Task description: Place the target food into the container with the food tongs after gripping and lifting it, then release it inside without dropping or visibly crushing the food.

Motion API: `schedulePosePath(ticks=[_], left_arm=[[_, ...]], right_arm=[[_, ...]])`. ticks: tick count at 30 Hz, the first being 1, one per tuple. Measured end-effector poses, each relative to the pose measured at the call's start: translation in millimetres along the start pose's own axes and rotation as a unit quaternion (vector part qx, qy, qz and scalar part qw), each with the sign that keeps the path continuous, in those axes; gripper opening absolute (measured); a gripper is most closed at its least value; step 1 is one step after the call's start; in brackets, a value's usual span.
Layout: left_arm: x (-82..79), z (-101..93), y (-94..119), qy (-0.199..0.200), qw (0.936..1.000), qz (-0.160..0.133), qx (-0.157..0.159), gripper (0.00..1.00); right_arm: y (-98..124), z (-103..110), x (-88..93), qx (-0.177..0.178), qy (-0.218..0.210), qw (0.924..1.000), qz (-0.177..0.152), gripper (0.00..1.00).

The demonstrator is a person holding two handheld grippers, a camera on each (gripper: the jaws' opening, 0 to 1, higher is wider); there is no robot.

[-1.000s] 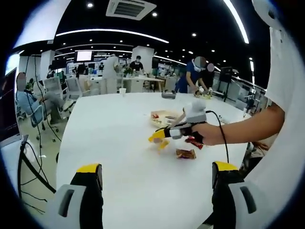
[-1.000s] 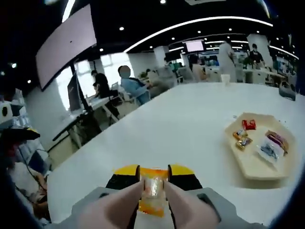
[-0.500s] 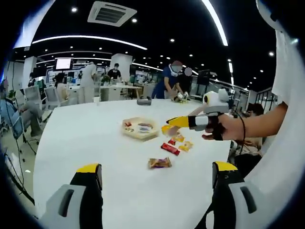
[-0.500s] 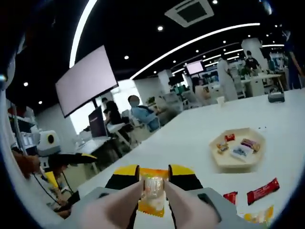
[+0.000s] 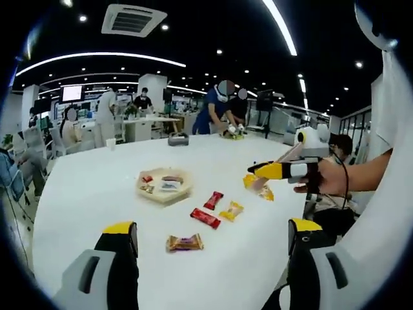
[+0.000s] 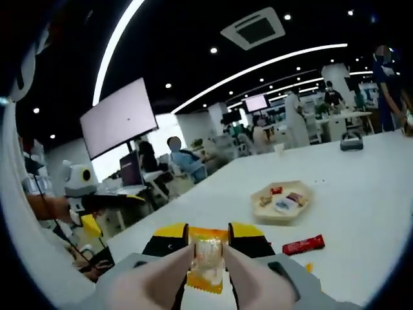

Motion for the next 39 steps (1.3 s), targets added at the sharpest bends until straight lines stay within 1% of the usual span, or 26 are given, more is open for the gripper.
schedulePosePath(ticks=[2, 3, 4, 5, 6, 7, 8, 12, 15, 17, 18, 20, 21, 23, 25, 26, 28, 31, 33, 34, 36, 39], left_arm=[[4.2, 0.3, -4.9, 0.004, 0.9998, 0.017, -0.011, 0.98], [2.7, -1.3, -7.7, -0.002, 0.9993, 0.026, -0.026, 0.98], [-2.4, -4.2, -8.9, 0.000, 0.9992, 0.022, -0.034, 0.99], [-3.6, -5.3, -9.3, 0.003, 0.9991, 0.022, -0.035, 0.99], [-6.6, -8.2, -11.0, 0.007, 0.9988, 0.020, -0.044, 0.99], [-6.5, -10.7, -13.1, 0.015, 0.9981, 0.024, -0.055, 0.99], [-6.4, -11.8, -13.8, 0.016, 0.9979, 0.026, -0.057, 0.99], [-8.2, -25.9, -23.2, 0.014, 0.9967, 0.025, -0.076, 0.99], [-7.4, -32.4, -28.1, 0.020, 0.9960, 0.028, -0.082, 0.99], [-9.0, -40.6, -33.1, 0.030, 0.9959, 0.025, -0.081, 0.99], [-8.6, -56.1, -46.0, 0.029, 0.9973, 0.033, -0.059, 0.99], [-9.5, -57.7, -49.6, 0.020, 0.9973, 0.037, -0.060, 0.99], [-11.9, -58.7, -51.1, 0.022, 0.9973, 0.039, -0.058, 0.99], [-19.1, -62.5, -51.7, 0.018, 0.9981, 0.029, -0.051, 0.99], [-15.7, -60.3, -54.0, 0.011, 0.9978, 0.037, -0.053, 0.99], [-14.0, -58.4, -54.8, 0.009, 0.9976, 0.040, -0.056, 0.99], [-14.7, -56.4, -55.0, 0.018, 0.9975, 0.036, -0.058, 0.99], [-16.9, -52.1, -54.2, 0.017, 0.9976, 0.032, -0.059, 0.99], [-14.6, -41.2, -54.6, 0.016, 0.9976, 0.030, -0.061, 0.99], [-13.7, -35.2, -55.9, 0.022, 0.9975, 0.030, -0.060, 0.99], [-16.5, -28.6, -55.6, 0.020, 0.9980, 0.025, -0.054, 0.99], [-17.5, -17.2, -54.2, 0.019, 0.9982, 0.021, -0.052, 0.99]], right_arm=[[11.3, -8.6, 0.0, -0.006, -0.006, 1.0000, 0.004, 0.23], [17.6, -18.1, -0.6, -0.008, 0.000, 0.9999, 0.007, 0.23], [19.5, -20.1, -0.7, -0.010, 0.001, 0.9999, 0.009, 0.23], [22.6, -22.4, -1.4, -0.012, 0.002, 0.9999, 0.011, 0.23], [28.7, -30.1, -3.4, -0.015, 0.002, 0.9998, 0.011, 0.23], [30.4, -32.0, -3.8, -0.018, 0.001, 0.9998, 0.012, 0.23], [32.1, -33.9, -4.2, -0.021, 0.000, 0.9997, 0.013, 0.23], [43.5, -47.7, -5.5, -0.032, 0.018, 0.9991, 0.021, 0.23], [47.5, -53.8, -3.9, -0.033, 0.022, 0.9988, 0.029, 0.23], [52.5, -59.5, -4.1, -0.028, 0.023, 0.9988, 0.034, 0.23], [61.9, -62.7, -9.4, -0.031, 0.027, 0.9986, 0.032, 0.23], [61.6, -65.5, -8.4, -0.031, 0.031, 0.9985, 0.033, 0.23], [59.7, -70.2, -6.5, -0.025, 0.027, 0.9985, 0.040, 0.23], [59.8, -70.0, -7.9, -0.024, 0.028, 0.9986, 0.038, 0.23], [58.5, -67.9, -10.4, -0.028, 0.034, 0.9981, 0.043, 0.23], [57.0, -67.8, -10.9, -0.031, 0.044, 0.9974, 0.048, 0.23], [53.9, -69.8, -13.5, -0.031, 0.044, 0.9973, 0.051, 0.23], [47.1, -70.6, -19.5, -0.030, 0.043, 0.9973, 0.052, 0.23], [36.8, -70.5, -26.9, -0.029, 0.051, 0.9971, 0.049, 0.23], [32.4, -71.1, -32.3, -0.022, 0.051, 0.9974, 0.046, 0.23], [26.1, -70.1, -42.0, -0.019, 0.043, 0.9982, 0.036, 0.23], [16.0, -70.6, -47.0, -0.012, 0.046, 0.9981, 0.039, 0.23]])
Point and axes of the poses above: the point that each gripper's makers call its tool centre point, and the gripper's own axes: y roughly backward along the fingers, z roughly to its left, x roughly out of its underside, the point moved 2 cm from there along y, roughly backward along the fingers, and after that the axes turned 14 degrees about -y, right-handed, at the moved point
